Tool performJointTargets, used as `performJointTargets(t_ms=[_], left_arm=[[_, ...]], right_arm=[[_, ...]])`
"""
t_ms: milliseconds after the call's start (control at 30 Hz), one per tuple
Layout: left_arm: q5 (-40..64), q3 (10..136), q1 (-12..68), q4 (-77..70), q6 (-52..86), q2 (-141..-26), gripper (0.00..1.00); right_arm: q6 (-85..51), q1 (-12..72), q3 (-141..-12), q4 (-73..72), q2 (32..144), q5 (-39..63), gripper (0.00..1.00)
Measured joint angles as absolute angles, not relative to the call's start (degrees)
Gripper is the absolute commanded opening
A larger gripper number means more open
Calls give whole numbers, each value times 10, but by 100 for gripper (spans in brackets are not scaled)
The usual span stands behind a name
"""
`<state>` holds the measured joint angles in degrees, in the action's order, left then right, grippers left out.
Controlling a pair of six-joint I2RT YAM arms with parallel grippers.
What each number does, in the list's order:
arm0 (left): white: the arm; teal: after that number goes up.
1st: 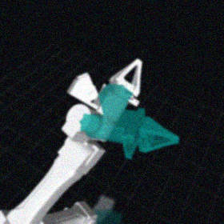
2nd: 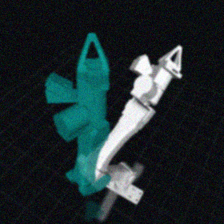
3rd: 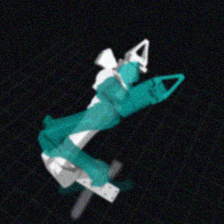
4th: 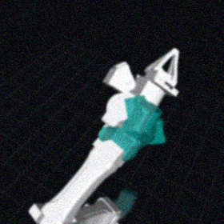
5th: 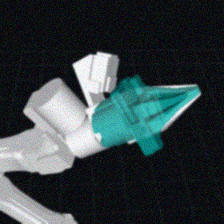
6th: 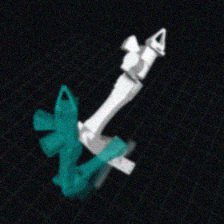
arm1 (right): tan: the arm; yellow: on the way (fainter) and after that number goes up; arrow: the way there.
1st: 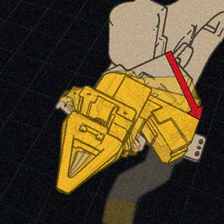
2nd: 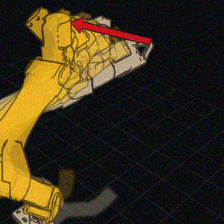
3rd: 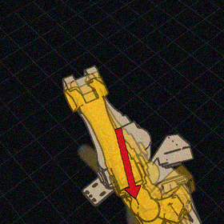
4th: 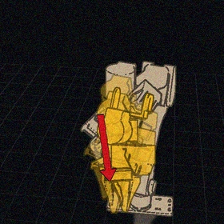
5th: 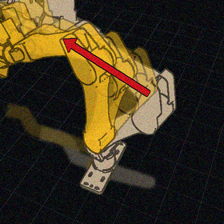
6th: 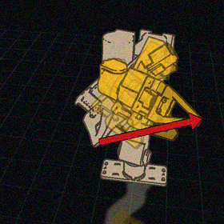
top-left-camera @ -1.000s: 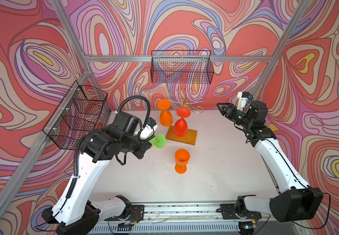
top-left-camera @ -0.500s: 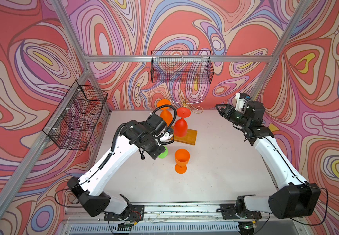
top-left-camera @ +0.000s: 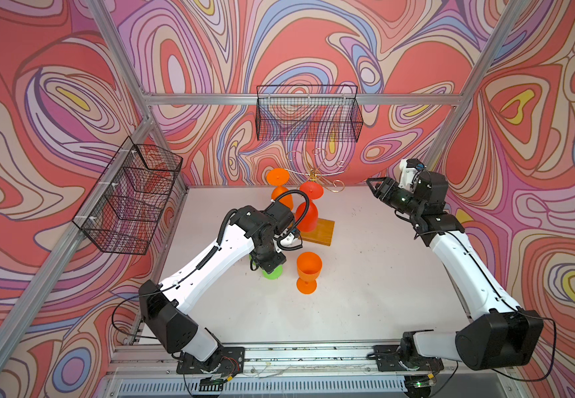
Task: Take the wine glass off the wine glass rack
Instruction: Place the wine glass at the center of the table.
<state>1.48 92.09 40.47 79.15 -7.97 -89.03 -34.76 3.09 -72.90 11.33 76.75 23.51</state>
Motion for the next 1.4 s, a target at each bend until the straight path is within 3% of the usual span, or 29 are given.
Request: performJointTargets(t_ms=[400,967,1233,1400], left_arm=[[14,915,431,782,-84,-967,0],[8,918,439,784,-78,-975,59],[10,941,439,784,-72,-927,75],[-4,961,439,784,-63,-885,79]], right_arm=[[-347,31,-725,115,773,229,57],[-345,31,-721,117,773,220,57],[-343,31,-720,123,773,218,57],[-341,31,-720,125,773,218,57]])
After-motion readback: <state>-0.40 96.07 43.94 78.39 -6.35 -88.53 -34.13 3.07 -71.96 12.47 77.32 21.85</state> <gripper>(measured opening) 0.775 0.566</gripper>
